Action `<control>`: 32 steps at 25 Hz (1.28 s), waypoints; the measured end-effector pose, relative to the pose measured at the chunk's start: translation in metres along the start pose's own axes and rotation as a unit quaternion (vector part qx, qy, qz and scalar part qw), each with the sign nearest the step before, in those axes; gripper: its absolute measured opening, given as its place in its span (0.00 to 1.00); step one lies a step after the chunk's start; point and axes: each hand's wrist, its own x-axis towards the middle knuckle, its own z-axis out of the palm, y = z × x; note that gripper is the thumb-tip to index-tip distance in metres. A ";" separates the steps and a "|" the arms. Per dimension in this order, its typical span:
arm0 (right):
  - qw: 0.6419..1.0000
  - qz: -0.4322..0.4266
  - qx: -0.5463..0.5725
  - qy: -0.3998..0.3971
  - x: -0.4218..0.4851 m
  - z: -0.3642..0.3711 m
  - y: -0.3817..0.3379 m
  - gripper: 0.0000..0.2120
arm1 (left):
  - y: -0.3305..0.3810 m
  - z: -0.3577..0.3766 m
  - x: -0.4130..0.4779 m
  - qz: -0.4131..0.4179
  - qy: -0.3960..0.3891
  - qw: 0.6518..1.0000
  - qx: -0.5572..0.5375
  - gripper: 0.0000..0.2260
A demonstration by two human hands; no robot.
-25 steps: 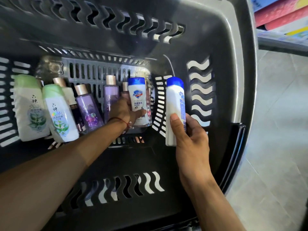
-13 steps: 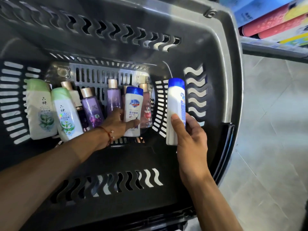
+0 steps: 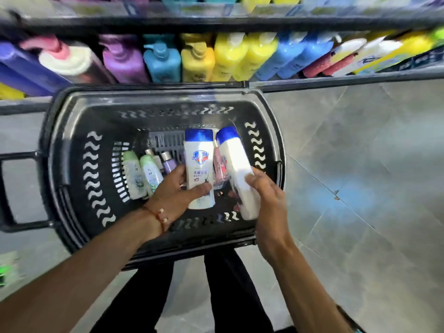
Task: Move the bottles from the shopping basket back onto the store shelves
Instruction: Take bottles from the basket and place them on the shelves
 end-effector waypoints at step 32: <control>0.941 -0.298 0.021 -0.160 -0.390 -0.310 -0.234 0.13 | 0.194 0.285 -0.459 0.231 0.010 0.972 0.037 0.23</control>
